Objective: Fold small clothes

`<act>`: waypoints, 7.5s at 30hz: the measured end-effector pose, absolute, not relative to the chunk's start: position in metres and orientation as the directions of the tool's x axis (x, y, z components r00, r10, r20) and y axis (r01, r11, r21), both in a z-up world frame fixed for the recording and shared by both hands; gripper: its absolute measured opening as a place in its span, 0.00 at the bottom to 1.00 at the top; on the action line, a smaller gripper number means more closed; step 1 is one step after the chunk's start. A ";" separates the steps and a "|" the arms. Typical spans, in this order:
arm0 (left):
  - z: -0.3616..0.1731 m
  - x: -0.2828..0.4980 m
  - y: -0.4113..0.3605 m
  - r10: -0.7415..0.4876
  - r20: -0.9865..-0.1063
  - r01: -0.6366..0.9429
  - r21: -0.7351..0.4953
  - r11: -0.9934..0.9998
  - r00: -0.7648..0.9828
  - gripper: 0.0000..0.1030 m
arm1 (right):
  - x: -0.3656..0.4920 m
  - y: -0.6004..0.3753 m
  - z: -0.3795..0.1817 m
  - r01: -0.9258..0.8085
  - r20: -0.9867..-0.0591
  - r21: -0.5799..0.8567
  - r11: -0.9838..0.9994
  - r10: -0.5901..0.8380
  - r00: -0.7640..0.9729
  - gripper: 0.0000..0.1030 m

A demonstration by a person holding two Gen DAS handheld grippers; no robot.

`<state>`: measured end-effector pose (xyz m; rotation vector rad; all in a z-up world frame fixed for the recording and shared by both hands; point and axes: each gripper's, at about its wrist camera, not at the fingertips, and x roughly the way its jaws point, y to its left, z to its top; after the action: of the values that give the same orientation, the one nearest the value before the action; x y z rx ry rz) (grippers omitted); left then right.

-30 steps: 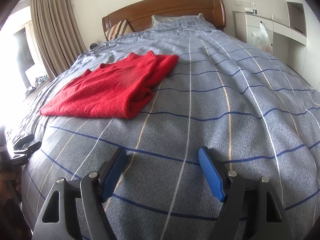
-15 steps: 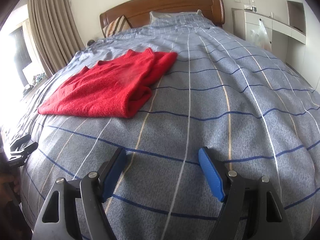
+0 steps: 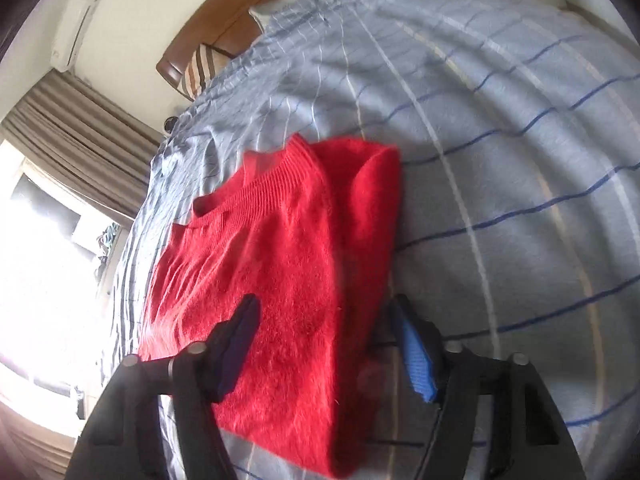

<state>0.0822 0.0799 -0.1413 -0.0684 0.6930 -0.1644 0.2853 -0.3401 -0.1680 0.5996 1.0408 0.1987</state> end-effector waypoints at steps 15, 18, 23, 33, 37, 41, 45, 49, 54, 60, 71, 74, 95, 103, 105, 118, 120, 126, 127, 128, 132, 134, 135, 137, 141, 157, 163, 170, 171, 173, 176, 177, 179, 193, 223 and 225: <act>-0.140 0.103 0.147 -0.101 -0.613 -0.058 -0.234 0.971 0.784 0.97 | 0.358 -0.102 -0.066 -0.216 -0.791 0.403 0.890 0.457 0.407 0.13; -0.141 0.105 0.159 -0.105 -0.613 -0.086 -0.274 0.958 0.783 0.97 | 0.365 -0.051 -0.087 -0.280 -0.835 0.335 0.900 0.421 0.353 0.13; -0.144 0.110 0.165 -0.102 -0.626 -0.109 -0.289 0.951 0.773 0.97 | 0.364 -0.017 -0.108 -0.328 -0.797 0.467 0.821 0.551 0.246 0.59; -0.143 0.108 0.185 -0.122 -0.606 -0.150 -0.378 0.914 0.786 0.97 | 0.328 -0.085 -0.048 -0.431 -0.736 0.387 0.815 0.555 0.388 0.69; -0.143 0.105 0.189 -0.120 -0.599 -0.163 -0.397 0.903 0.792 0.97 | 0.304 -0.074 -0.081 -0.540 -0.770 0.342 0.769 0.559 0.308 0.68; -0.143 0.104 0.187 -0.116 -0.597 -0.160 -0.388 0.908 0.794 0.97 | 0.269 -0.034 -0.084 -0.601 -0.765 0.096 0.793 0.445 0.465 0.68; -0.143 0.103 0.181 -0.104 -0.599 -0.152 -0.361 0.920 0.794 0.97 | 0.267 -0.011 -0.093 -0.580 -0.756 -0.023 0.814 0.365 0.543 0.06; -0.143 0.105 0.179 -0.109 -0.603 -0.146 -0.357 0.922 0.790 0.97 | 0.253 0.016 -0.116 -0.660 -0.791 -0.062 0.748 0.367 0.489 0.06; -0.145 0.106 0.173 -0.095 -0.619 -0.139 -0.318 0.938 0.779 0.97 | 0.247 0.022 -0.145 -0.659 -0.789 -0.066 0.749 0.365 0.494 0.21; -0.146 0.108 0.170 -0.103 -0.625 -0.127 -0.313 0.941 0.774 0.98 | 0.203 0.021 -0.123 -0.778 -0.768 0.124 0.616 0.556 0.319 0.65; -0.145 0.107 0.169 -0.112 -0.617 -0.124 -0.327 0.937 0.779 0.97 | 0.224 -0.121 -0.104 -0.435 -0.723 0.306 0.847 0.504 0.473 0.29; -0.145 0.106 0.160 -0.104 -0.619 -0.102 -0.289 0.952 0.778 0.97 | 0.221 -0.104 -0.146 -0.440 -0.811 0.248 0.863 0.433 0.394 0.26; -0.142 0.341 0.103 -0.377 -0.806 -0.015 -0.430 0.903 0.457 0.93 | 0.345 -0.186 -0.168 -0.018 -0.559 0.777 0.629 0.703 0.439 0.75; -0.145 0.339 0.073 -0.398 -0.814 0.131 -0.380 0.916 0.422 0.27 | 0.350 -0.100 -0.146 -0.223 -0.763 0.348 0.911 0.413 0.497 0.34; -0.136 0.340 0.072 -0.400 -0.811 0.103 -0.396 0.913 0.427 0.22 | 0.342 -0.089 -0.132 -0.254 -0.751 0.268 0.929 0.366 0.549 0.31; -0.094 0.334 0.016 -0.306 -0.810 0.149 -0.267 0.952 0.500 0.58 | 0.349 -0.191 -0.084 -0.150 -0.773 0.202 0.968 0.252 0.582 0.74; -0.105 0.304 0.023 -0.255 -0.808 0.152 -0.206 0.967 0.532 0.60 | 0.322 -0.219 -0.100 -0.113 -0.778 0.157 0.981 0.194 0.597 0.78; -0.069 0.193 0.037 -0.134 -0.677 0.144 -0.041 0.989 0.724 0.99 | 0.209 -0.264 -0.094 -0.081 -0.730 0.050 0.995 0.092 0.677 0.94; -0.061 0.179 0.036 -0.100 -0.665 0.127 -0.008 0.992 0.740 0.99 | 0.195 -0.265 -0.088 -0.083 -0.722 0.043 0.996 0.088 0.686 0.95; -0.056 0.174 0.033 -0.057 -0.664 0.099 0.026 0.995 0.745 0.99 | 0.178 -0.266 -0.081 -0.083 -0.711 0.038 0.996 0.086 0.698 0.96; -0.039 0.136 0.028 0.057 -0.659 -0.004 0.081 0.997 0.750 0.99 | 0.123 -0.253 -0.053 -0.096 -0.686 0.041 0.995 0.098 0.721 0.99; -0.039 0.122 0.028 0.064 -0.674 -0.041 0.049 0.998 0.736 0.99 | 0.104 -0.246 -0.043 -0.099 -0.685 0.062 0.993 0.114 0.719 0.99; -0.039 0.117 0.027 0.053 -0.691 -0.047 0.028 0.999 0.720 0.99 | 0.097 -0.242 -0.040 -0.099 -0.688 0.066 0.993 0.118 0.716 0.99; -0.039 0.106 0.025 0.031 -0.719 -0.032 0.012 0.999 0.694 0.99 | 0.085 -0.232 -0.036 -0.104 -0.698 0.063 0.993 0.118 0.706 0.99; -0.031 0.079 0.014 0.069 -0.725 -0.022 0.074 0.997 0.686 0.99 | 0.064 -0.216 -0.029 -0.119 -0.711 0.039 0.992 0.111 0.695 0.99; -0.010 0.048 0.013 0.108 -0.705 -0.042 0.111 0.993 0.701 1.00 | 0.023 -0.188 0.004 -0.085 -0.701 -0.014 0.996 0.051 0.712 0.99; -0.004 0.041 0.008 0.092 -0.703 -0.024 0.107 0.994 0.705 1.00 | 0.018 -0.187 0.010 -0.067 -0.690 -0.014 0.998 0.038 0.722 0.99; 0.004 0.036 0.002 0.090 -0.689 -0.014 0.116 0.993 0.719 1.00 | 0.015 -0.188 0.016 -0.062 -0.693 -0.011 0.998 0.037 0.720 0.99; 0.005 0.035 0.002 0.089 -0.689 -0.013 0.114 0.993 0.719 1.00 | 0.014 -0.187 0.017 -0.061 -0.690 -0.015 0.998 0.034 0.723 0.99; 0.008 0.034 0.001 0.084 -0.689 -0.011 0.109 0.994 0.720 1.00 | 0.012 -0.184 0.020 -0.059 -0.688 -0.027 0.998 0.025 0.725 0.99; 0.011 0.033 0.001 0.073 -0.692 -0.005 0.101 0.995 0.718 1.00 | 0.009 -0.182 0.025 -0.050 -0.689 -0.042 0.998 0.008 0.725 0.99; 0.011 0.033 0.001 0.068 -0.696 -0.003 0.095 0.995 0.715 1.00 | 0.009 -0.181 0.027 -0.049 -0.691 -0.042 0.998 0.006 0.723 0.99; 0.012 0.033 0.001 0.052 -0.700 0.004 0.077 0.997 0.712 1.00 | 0.007 -0.181 0.030 -0.047 -0.690 -0.045 0.998 0.003 0.724 0.99; 0.013 0.031 -0.006 0.052 -0.704 0.004 0.078 0.997 0.708 1.00 | 0.002 -0.186 0.034 -0.030 -0.686 -0.075 0.997 -0.030 0.727 0.99; 0.022 0.027 -0.013 0.040 -0.670 0.013 0.073 0.997 0.741 1.00 | 0.000 -0.194 0.038 -0.002 -0.682 -0.065 0.998 -0.043 0.730 0.99; 0.022 0.026 -0.013 0.042 -0.668 0.012 0.076 0.997 0.743 1.00 | 0.000 -0.194 0.037 -0.004 -0.683 -0.061 0.998 -0.039 0.730 0.99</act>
<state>0.0264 -0.0132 0.0221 0.0773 0.7335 0.0169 0.0004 -0.1939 0.0369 -0.0598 0.7527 -0.0195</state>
